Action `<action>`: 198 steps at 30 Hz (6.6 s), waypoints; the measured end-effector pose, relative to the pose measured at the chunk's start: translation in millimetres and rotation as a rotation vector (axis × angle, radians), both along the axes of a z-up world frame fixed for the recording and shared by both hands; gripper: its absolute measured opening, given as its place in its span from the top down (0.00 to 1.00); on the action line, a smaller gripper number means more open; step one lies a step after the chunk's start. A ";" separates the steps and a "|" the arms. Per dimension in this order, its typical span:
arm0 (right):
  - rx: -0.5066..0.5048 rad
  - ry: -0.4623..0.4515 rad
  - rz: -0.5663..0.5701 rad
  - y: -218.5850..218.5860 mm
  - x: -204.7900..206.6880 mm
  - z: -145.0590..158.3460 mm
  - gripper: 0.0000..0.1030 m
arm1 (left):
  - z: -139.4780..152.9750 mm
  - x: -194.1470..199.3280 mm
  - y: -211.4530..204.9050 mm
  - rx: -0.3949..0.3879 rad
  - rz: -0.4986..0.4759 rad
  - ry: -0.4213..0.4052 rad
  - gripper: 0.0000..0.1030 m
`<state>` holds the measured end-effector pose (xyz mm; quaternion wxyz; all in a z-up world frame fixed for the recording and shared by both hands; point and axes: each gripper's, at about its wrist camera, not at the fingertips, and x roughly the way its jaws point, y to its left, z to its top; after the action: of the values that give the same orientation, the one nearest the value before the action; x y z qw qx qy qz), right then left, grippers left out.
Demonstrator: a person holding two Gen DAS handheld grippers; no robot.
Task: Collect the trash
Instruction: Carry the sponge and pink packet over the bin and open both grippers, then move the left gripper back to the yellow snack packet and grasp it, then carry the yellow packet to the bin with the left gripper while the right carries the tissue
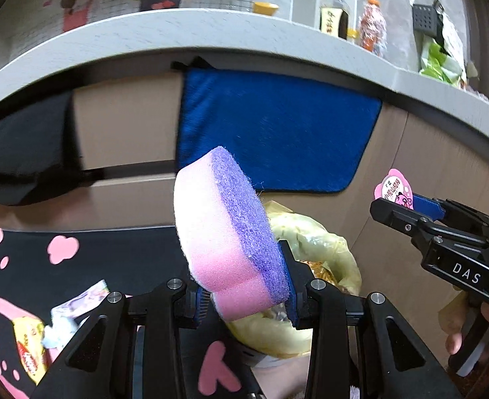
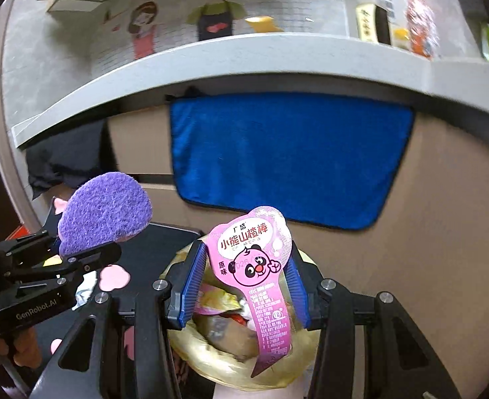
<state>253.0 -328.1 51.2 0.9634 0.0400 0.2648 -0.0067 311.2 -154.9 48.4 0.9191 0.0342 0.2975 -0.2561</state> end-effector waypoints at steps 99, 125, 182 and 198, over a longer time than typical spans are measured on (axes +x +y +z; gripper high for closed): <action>-0.053 0.080 0.287 260.5 39.3 -32.4 0.49 | -62.6 -23.2 362.8 -0.159 0.545 0.156 0.47; 0.001 0.197 0.346 227.9 56.6 -85.9 0.49 | -150.3 40.1 318.1 -0.174 0.476 0.374 0.75; 0.056 0.093 0.309 149.7 20.5 -24.4 0.59 | -6.0 -11.0 197.9 -0.071 0.278 0.027 0.89; 0.043 -0.025 0.048 19.4 -17.3 8.9 0.59 | -0.7 -7.6 46.1 -0.054 0.038 0.040 0.89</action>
<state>235.7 -308.7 60.2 0.9655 0.0543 0.2536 0.0225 303.6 -108.8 47.7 0.9183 -0.0017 0.3093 -0.2472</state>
